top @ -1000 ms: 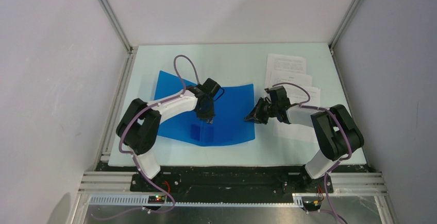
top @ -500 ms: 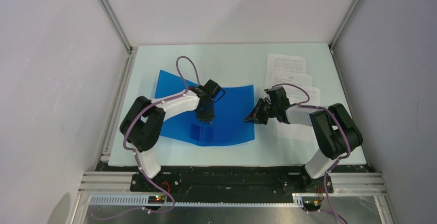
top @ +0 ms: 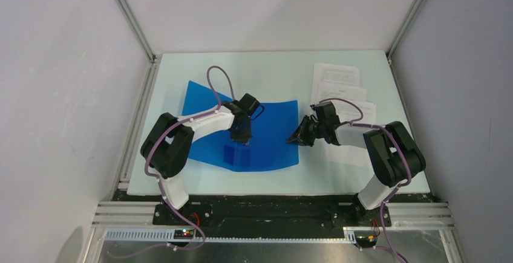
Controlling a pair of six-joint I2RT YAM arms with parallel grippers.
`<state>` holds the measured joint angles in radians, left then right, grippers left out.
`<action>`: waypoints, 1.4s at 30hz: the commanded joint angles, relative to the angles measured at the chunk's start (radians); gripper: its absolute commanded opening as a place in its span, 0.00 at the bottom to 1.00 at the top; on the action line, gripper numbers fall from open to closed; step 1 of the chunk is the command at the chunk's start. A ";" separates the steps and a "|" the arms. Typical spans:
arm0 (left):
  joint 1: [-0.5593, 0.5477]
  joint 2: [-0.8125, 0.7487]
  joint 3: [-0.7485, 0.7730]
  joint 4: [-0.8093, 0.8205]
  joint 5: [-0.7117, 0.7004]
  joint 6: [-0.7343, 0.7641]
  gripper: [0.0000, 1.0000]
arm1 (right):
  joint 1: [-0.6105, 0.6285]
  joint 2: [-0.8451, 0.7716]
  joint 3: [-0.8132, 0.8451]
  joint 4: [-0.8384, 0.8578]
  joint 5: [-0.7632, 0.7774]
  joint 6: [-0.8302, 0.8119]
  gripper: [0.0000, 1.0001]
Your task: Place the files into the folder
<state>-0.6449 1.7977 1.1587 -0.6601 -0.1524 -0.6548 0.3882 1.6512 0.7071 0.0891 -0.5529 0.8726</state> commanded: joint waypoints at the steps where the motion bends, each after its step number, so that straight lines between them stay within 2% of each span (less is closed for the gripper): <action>1: 0.006 0.012 0.027 0.000 -0.019 -0.006 0.00 | 0.007 0.005 -0.003 0.001 0.021 -0.005 0.00; 7: 0.006 0.032 0.025 0.002 0.006 -0.063 0.00 | 0.014 -0.009 -0.003 -0.017 0.036 -0.013 0.00; 16: 0.009 0.088 0.041 0.010 0.024 -0.051 0.00 | 0.027 -0.004 -0.003 -0.011 0.037 -0.011 0.00; 26: 0.028 0.129 0.009 0.099 0.142 -0.068 0.00 | 0.044 0.018 -0.003 0.006 0.035 -0.002 0.00; 35: 0.048 0.128 -0.037 0.203 0.317 -0.087 0.00 | 0.069 0.032 -0.002 0.025 0.034 0.011 0.00; 42: 0.047 0.179 -0.048 0.226 0.291 -0.100 0.00 | 0.081 0.039 -0.001 0.042 0.031 0.028 0.00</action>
<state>-0.5621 1.8481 1.1725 -0.6594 0.0326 -0.6823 0.4187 1.6684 0.7067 0.0864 -0.4820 0.8722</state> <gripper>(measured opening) 0.122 0.010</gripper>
